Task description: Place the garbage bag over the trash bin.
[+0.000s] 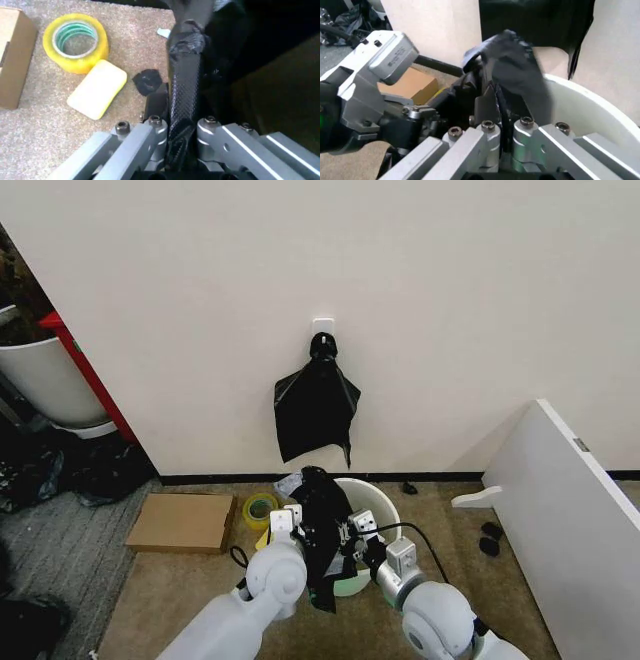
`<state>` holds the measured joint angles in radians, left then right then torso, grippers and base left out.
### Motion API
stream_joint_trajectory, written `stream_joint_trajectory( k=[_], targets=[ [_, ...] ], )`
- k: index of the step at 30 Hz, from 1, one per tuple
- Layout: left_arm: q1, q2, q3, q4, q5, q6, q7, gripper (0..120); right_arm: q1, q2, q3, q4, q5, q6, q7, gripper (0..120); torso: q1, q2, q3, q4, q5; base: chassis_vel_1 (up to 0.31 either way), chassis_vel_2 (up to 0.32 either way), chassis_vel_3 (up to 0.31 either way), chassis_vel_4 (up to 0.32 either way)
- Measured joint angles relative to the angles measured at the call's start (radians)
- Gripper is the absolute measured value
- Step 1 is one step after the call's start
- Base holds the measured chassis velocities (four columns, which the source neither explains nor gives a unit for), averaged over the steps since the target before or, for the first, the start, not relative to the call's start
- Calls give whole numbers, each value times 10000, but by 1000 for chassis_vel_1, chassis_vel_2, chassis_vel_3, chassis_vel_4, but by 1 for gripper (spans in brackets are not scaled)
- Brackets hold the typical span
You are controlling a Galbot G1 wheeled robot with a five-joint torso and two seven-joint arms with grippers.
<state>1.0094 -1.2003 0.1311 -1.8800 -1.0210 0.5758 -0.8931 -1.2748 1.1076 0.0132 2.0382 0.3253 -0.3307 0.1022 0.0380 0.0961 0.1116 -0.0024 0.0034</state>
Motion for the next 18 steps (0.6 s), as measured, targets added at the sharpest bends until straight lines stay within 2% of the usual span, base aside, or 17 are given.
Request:
stream_joint_trajectory(
  k=[5, 9, 11, 18],
  targets=[
    [282, 101, -209, -112, 137, -485, 218, 4, -64, 61, 44, 4, 14, 57, 99, 0, 0, 0, 0, 2, 1, 0, 0, 0, 0],
    [649, 56, -549, -169, 535, -1543, 594, 4, -256, 88, 212, 183, 26, 95, 264, 0, 0, 0, 0, 2, 2, 0, 0, 0, 0],
    [691, 56, -611, -174, 588, -1702, 630, 4, -303, 86, 269, 231, 29, 95, 286, 0, 0, 0, 0, 2, 2, 0, 0, 0, 0],
    [1109, 208, -1230, -443, 688, -3004, 1050, 4, -755, -1, 1172, 645, 251, 72, 656, 0, 0, 0, 0, 2, 3, 0, 0, 0, 0]
  ],
)
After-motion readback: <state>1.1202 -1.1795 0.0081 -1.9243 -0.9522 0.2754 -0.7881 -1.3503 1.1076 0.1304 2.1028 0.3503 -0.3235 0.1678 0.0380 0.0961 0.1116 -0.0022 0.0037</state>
